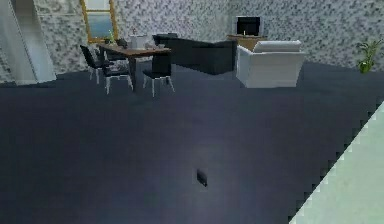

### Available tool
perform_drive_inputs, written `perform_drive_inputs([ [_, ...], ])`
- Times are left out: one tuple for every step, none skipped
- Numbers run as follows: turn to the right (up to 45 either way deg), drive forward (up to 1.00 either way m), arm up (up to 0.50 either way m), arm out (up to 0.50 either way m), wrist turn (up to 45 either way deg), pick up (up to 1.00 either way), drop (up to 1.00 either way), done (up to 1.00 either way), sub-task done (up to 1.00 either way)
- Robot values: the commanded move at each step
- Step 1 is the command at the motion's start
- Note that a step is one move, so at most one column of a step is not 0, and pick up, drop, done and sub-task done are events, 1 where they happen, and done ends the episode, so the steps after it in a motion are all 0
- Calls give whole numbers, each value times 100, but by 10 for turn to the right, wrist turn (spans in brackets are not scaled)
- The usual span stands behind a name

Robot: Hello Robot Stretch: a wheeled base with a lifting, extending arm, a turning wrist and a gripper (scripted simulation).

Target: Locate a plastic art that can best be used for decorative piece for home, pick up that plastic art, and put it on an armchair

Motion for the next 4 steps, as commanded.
perform_drive_inputs([
  [-330, 0, 0, 0, 0, 0, 0, 0, 0],
  [0, 100, 0, 0, 0, 0, 0, 0, 0],
  [0, 100, 0, 0, 0, 0, 0, 0, 0],
  [0, 100, 0, 0, 0, 0, 0, 0, 0],
])
